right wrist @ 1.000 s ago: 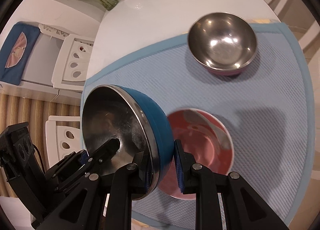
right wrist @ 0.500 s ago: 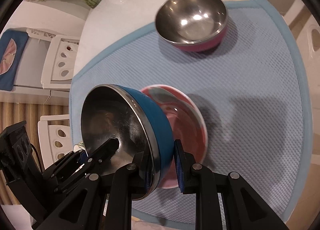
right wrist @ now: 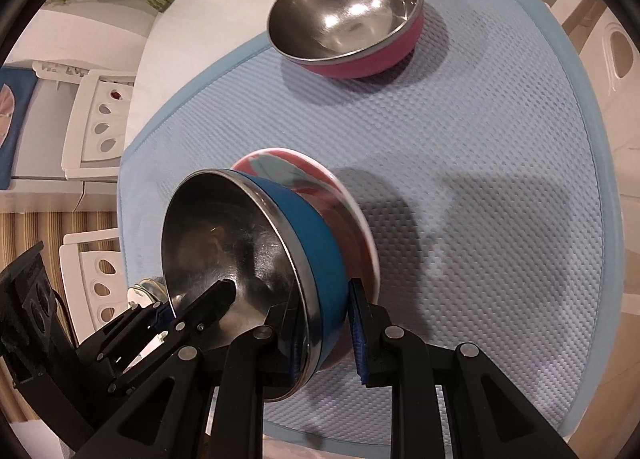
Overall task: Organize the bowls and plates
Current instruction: 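Lower the blue steel bowl into the pink bowl with both grippers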
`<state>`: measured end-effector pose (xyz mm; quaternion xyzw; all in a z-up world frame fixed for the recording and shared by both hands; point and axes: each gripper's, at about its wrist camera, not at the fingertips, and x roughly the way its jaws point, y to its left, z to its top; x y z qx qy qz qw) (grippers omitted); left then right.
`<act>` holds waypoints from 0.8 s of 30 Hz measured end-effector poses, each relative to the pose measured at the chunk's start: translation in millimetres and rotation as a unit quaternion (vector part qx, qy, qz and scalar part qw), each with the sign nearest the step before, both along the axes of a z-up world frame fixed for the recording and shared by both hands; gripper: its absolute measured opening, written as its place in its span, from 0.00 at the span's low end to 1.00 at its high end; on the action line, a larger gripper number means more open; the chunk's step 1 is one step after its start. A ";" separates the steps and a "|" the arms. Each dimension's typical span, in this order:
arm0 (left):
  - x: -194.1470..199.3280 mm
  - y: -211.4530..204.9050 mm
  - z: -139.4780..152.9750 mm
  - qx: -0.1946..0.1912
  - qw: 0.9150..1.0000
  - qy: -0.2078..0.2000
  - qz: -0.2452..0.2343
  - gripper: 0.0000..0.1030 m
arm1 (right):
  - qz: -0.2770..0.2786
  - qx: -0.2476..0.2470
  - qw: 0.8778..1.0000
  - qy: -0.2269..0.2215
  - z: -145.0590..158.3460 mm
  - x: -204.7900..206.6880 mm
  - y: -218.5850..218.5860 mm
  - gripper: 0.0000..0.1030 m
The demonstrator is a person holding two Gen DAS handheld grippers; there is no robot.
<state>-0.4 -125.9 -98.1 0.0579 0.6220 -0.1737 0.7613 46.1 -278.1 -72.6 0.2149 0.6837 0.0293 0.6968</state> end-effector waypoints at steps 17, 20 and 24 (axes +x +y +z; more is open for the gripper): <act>-2.0 -6.2 -5.0 0.016 1.000 0.000 -0.005 0.15 | 0.003 -0.002 1.000 0.007 -2.0 6.3 -6.0 0.19; -3.0 -5.7 -5.2 0.014 1.000 0.002 -0.006 0.16 | 0.004 -0.001 1.000 0.007 -0.5 5.6 -8.0 0.19; -4.2 -4.1 -5.6 0.012 1.000 0.006 -0.006 0.17 | 0.005 0.001 1.000 0.009 0.3 3.4 -9.7 0.19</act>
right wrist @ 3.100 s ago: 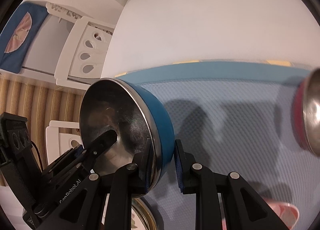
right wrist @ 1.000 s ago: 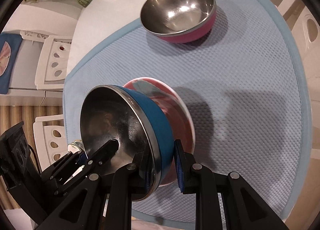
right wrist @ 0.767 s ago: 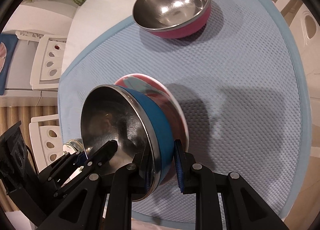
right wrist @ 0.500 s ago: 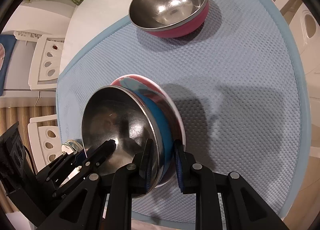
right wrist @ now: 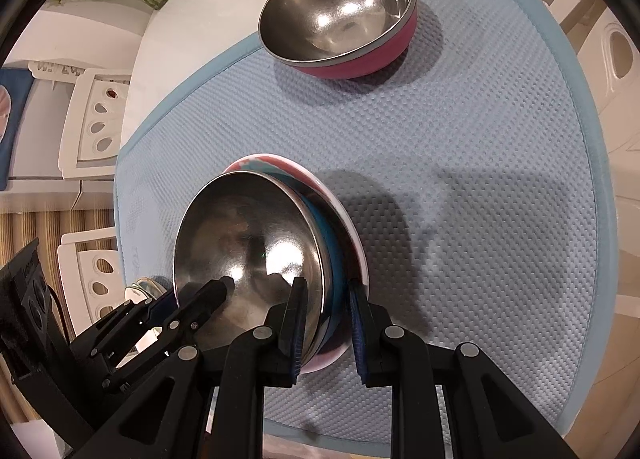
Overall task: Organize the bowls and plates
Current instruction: 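Lower the blue steel bowl into the pink bowl with both grippers, then open both grippers and move them toward the magenta steel bowl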
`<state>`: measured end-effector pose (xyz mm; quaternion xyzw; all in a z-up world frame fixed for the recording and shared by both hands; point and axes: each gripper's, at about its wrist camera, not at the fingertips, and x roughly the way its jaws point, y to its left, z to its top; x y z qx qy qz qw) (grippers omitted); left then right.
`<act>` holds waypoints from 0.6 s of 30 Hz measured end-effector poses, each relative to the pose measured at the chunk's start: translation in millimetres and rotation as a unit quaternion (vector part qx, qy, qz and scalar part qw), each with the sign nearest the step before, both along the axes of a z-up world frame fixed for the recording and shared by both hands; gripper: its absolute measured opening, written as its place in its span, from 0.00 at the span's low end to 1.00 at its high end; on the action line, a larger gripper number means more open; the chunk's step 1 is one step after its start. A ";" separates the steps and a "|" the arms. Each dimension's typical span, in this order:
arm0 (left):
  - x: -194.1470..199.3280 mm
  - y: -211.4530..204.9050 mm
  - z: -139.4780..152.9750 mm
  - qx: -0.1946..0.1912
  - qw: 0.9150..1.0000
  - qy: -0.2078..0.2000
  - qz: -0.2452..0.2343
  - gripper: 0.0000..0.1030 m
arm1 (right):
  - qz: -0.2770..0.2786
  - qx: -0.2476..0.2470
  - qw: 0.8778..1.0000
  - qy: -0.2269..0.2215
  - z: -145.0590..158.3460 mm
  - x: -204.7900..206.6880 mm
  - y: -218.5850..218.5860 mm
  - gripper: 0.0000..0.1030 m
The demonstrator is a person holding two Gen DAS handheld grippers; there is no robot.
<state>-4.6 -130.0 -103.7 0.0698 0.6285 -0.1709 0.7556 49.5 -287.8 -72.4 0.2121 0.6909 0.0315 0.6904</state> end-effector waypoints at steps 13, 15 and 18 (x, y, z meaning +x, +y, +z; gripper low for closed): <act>-1.6 -4.4 4.5 0.018 1.000 0.009 -0.021 0.28 | -0.002 0.002 1.000 -0.008 13.2 0.9 -9.5 0.19; -1.1 -4.8 4.9 0.023 0.999 0.013 -0.025 0.28 | -0.003 0.000 1.000 -0.010 17.0 2.6 -12.8 0.19; 3.1 -3.2 7.3 0.014 0.999 0.020 -0.022 0.29 | -0.005 0.001 1.000 -0.009 20.4 5.6 -19.3 0.19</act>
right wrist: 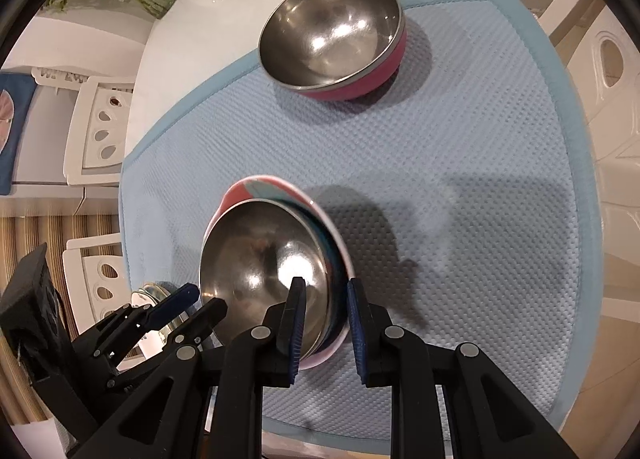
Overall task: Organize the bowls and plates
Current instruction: 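Open both grippers and move them toward the magenta steel bowl, then close both grippers on the rim of the magenta steel bowl and lift it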
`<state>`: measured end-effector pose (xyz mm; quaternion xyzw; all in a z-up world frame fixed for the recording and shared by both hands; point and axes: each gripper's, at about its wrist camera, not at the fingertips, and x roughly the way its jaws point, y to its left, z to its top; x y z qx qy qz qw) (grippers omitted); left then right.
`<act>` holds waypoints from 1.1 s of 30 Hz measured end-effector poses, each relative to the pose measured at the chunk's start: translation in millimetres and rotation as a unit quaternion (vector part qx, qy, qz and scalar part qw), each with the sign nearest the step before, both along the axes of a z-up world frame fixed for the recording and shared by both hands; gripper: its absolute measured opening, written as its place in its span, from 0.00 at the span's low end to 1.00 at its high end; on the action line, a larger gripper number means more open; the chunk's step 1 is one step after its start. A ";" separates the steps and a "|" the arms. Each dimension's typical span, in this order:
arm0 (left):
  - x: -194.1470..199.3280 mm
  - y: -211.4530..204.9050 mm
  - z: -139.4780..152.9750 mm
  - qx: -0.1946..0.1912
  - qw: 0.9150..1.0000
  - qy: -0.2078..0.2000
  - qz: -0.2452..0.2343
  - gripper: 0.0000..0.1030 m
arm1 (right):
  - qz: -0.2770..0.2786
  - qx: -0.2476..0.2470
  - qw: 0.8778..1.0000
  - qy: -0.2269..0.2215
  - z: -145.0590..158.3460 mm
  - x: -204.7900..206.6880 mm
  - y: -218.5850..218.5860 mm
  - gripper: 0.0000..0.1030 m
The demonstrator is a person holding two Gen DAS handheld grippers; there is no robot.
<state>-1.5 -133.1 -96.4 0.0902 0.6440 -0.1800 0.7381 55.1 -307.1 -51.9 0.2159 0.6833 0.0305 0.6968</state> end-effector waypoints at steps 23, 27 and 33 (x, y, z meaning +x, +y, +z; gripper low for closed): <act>133.6 -50.1 -3.1 -0.080 0.994 -0.012 0.076 0.81 | -0.115 0.038 0.990 -0.072 0.4 66.8 -88.9 0.62; 146.2 -67.5 -20.0 -0.083 0.994 -0.007 0.066 0.81 | -0.119 0.033 0.990 -0.071 -13.4 80.2 -90.9 0.62; 159.2 -84.8 -37.1 -0.078 0.995 -0.010 0.056 0.75 | -0.122 0.026 0.990 -0.073 -28.7 95.3 -92.1 0.59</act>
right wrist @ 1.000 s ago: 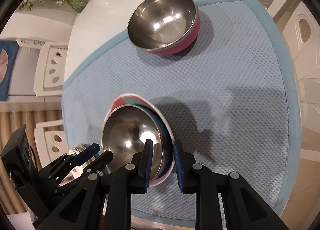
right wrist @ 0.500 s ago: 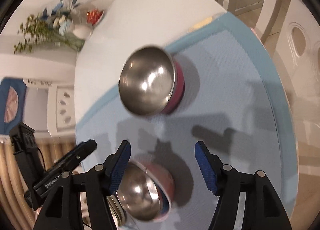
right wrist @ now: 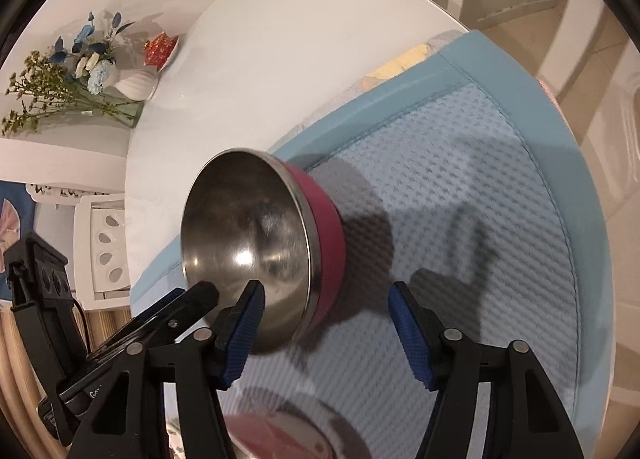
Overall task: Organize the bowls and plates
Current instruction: 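Close both grippers on the rim of the magenta steel bowl and lift it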
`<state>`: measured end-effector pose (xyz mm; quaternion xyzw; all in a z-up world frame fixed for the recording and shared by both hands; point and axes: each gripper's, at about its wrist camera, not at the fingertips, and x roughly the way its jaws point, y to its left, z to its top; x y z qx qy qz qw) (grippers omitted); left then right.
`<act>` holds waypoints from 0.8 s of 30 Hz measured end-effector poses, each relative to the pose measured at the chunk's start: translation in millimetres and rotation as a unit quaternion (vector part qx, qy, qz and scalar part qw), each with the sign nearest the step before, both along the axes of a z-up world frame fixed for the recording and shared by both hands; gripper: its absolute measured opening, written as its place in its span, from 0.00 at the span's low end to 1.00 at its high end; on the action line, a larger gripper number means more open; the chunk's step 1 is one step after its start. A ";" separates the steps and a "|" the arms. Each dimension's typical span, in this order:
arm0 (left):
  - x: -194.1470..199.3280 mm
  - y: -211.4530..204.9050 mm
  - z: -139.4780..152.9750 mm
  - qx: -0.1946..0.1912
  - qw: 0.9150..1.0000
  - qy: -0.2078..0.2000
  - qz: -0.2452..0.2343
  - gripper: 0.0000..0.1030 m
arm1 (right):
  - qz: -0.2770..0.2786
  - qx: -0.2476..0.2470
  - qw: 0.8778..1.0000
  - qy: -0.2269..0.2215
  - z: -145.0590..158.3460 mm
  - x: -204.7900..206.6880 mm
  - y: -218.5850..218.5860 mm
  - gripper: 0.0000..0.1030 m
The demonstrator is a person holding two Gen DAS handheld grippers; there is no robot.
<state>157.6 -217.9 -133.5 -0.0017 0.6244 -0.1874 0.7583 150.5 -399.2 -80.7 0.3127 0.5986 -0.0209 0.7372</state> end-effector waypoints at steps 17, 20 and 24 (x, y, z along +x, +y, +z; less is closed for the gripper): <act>-6.9 -11.4 -1.5 -0.007 0.998 -0.026 -0.049 0.11 | 0.024 -0.046 0.999 0.011 -10.0 11.6 15.9 0.16; -9.2 -8.5 4.4 -0.007 0.998 -0.030 -0.049 0.11 | 0.024 -0.043 0.999 0.004 -2.9 7.9 16.4 0.16; -14.0 -5.2 13.9 -0.003 0.998 -0.040 -0.045 0.11 | 0.028 -0.044 0.999 0.001 5.7 6.2 21.0 0.16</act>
